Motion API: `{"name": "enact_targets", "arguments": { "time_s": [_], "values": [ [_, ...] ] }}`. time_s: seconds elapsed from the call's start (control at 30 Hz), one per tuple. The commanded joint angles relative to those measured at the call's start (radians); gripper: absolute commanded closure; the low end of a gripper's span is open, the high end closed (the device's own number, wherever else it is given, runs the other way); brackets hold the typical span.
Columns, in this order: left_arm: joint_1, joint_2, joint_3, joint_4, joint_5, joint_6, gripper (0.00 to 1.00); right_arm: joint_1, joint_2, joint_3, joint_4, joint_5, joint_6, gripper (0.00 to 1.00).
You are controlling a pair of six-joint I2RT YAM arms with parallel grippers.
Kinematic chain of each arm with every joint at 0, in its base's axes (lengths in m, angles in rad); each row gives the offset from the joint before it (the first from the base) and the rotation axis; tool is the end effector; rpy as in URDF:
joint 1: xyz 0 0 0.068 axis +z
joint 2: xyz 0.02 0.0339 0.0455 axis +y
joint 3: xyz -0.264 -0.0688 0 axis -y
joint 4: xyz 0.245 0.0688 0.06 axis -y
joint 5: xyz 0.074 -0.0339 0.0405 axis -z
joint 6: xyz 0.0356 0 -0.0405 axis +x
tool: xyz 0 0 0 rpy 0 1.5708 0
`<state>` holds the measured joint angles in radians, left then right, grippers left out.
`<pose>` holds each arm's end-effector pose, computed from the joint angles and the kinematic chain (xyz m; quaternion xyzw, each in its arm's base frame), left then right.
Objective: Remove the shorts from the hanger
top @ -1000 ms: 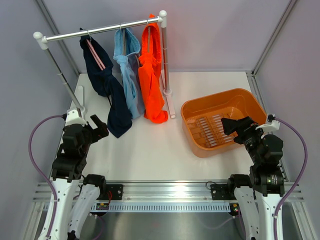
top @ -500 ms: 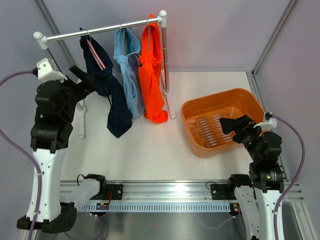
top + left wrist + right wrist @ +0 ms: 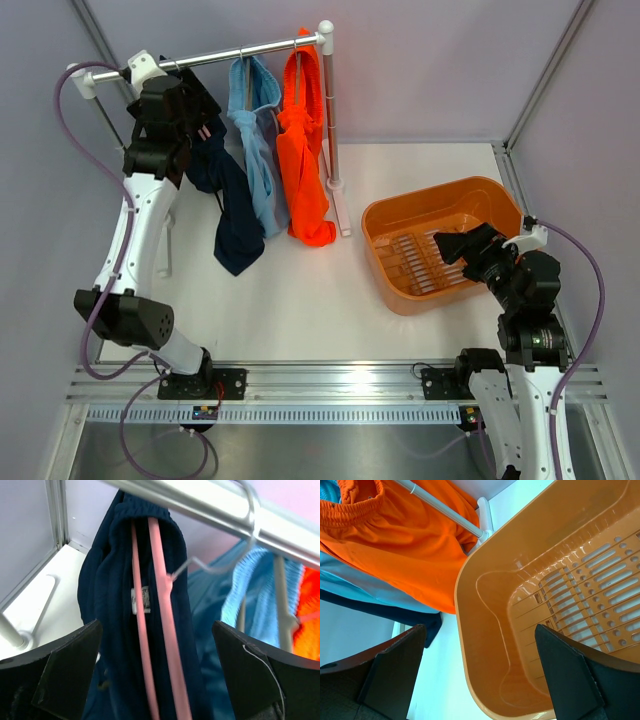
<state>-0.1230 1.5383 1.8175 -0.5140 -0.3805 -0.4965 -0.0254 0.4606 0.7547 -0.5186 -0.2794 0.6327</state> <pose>0.3336 -0.0279 0.4777 -0.2582 0.7357 -0.0440 0.6245 0.1063 0.0071 0.3352 0.1680 0.7608 0.2885 0.5566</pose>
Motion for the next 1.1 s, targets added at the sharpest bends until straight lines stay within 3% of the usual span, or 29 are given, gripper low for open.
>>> {"name": "enact_targets", "arguments": {
  "time_s": [0.0,0.2,0.4,0.87,1.07],
  "values": [
    [-0.012,0.022,0.089,0.121,-0.084,0.032,0.04,-0.001,0.006,0.046,0.025,-0.026,-0.022,0.00],
    [-0.032,0.150,0.279,0.043,-0.127,0.067,0.05,-0.001,0.006,0.018,0.032,-0.003,-0.037,0.01],
    [-0.049,0.189,0.331,0.006,-0.172,0.104,0.11,-0.001,0.016,0.006,0.034,0.000,-0.045,0.00],
    [-0.049,0.204,0.310,-0.040,-0.216,0.134,0.21,-0.001,0.021,0.006,0.034,0.005,-0.050,0.01],
    [-0.049,0.200,0.296,-0.046,-0.209,0.142,0.31,-0.001,0.020,0.000,0.031,0.008,-0.045,0.01]
  ]
}}
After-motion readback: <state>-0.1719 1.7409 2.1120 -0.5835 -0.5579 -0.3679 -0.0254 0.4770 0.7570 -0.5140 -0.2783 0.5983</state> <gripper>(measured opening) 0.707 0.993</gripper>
